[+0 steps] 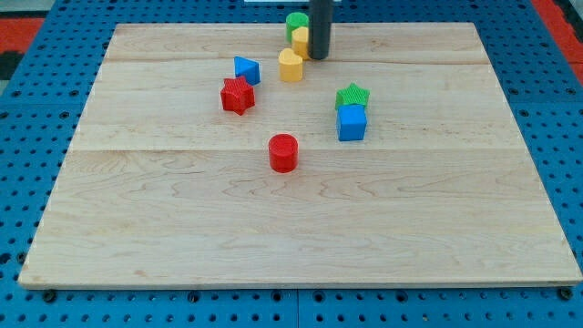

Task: Move the red star blue triangle and yellow heart to form a triangle

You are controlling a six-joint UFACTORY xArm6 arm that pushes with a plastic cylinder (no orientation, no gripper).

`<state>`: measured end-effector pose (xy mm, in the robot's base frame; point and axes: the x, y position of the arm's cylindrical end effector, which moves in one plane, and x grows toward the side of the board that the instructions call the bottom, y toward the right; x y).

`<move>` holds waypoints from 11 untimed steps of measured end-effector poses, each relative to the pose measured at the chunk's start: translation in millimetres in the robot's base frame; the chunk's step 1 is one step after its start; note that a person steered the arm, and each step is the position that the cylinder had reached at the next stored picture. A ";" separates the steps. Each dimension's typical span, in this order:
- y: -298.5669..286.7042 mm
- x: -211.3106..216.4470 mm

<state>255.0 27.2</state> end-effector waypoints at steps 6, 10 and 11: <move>-130.6 29.1; -115.6 41.9; -155.1 23.1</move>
